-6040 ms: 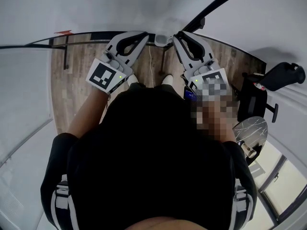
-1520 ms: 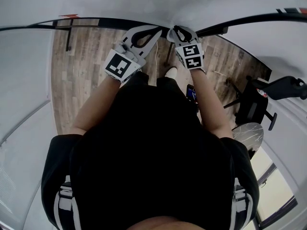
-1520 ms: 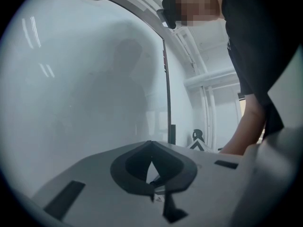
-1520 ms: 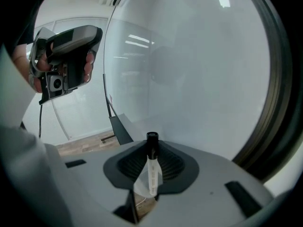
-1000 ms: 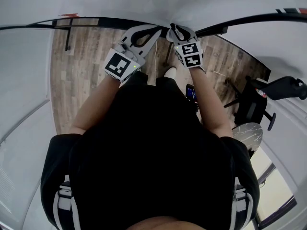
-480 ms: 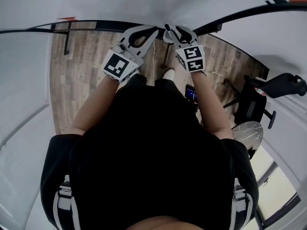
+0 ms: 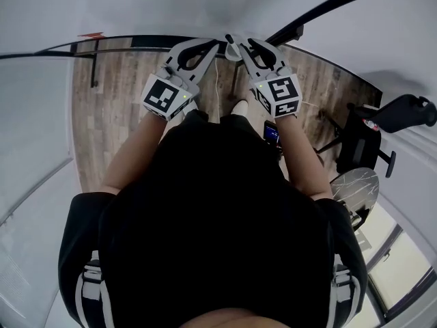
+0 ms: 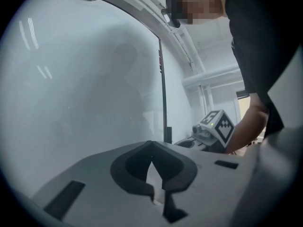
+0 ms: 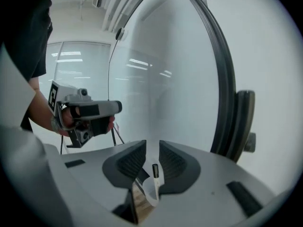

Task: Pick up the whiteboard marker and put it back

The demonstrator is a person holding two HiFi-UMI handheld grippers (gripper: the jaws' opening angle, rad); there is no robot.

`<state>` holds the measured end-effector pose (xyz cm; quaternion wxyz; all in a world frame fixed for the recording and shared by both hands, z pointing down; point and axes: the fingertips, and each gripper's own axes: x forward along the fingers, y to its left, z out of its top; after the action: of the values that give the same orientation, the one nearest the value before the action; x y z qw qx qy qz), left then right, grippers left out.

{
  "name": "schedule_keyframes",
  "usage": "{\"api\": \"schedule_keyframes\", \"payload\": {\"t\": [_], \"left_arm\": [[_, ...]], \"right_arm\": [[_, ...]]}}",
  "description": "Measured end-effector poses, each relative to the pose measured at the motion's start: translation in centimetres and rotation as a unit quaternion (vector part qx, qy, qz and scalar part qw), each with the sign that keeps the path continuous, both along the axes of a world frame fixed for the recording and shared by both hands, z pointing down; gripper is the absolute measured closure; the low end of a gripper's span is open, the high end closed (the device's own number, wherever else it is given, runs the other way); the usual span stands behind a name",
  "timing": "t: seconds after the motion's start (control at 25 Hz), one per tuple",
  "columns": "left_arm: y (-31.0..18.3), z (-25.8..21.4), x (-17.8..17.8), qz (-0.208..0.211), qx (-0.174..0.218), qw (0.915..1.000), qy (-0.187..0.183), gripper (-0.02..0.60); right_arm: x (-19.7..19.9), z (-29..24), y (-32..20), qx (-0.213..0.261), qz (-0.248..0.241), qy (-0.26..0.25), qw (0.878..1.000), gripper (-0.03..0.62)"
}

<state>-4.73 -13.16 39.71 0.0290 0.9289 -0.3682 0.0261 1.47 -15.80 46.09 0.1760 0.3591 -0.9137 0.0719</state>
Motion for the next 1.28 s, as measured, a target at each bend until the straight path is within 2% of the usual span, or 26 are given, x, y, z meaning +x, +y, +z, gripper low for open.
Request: {"api": "schedule_keyframes", "payload": {"t": [0.44,0.84,1.0,1.28], "left_arm": [[0.6,-0.9,1.6,0.015,0.005,0.9999,-0.002,0.578],[1.5,-1.4,1.9,0.026,0.009,0.9996,0.001,0.578],[2.1,-1.5,2.2,0.031,0.009,0.9995,0.003,0.578],[3.2,-1.8,2.7,0.046,0.003,0.9989,0.005,0.578]], "right_arm": [[0.9,-8.1,2.6,0.05,-0.008,-0.063,0.997,0.514],[1.6,-9.1,4.5,0.079,-0.014,-0.091,0.993,0.555],[1.7,-9.4,5.2,0.078,-0.021,-0.106,0.991,0.566],[1.1,-8.9,5.9,0.075,-0.033,-0.102,0.991,0.586]]}}
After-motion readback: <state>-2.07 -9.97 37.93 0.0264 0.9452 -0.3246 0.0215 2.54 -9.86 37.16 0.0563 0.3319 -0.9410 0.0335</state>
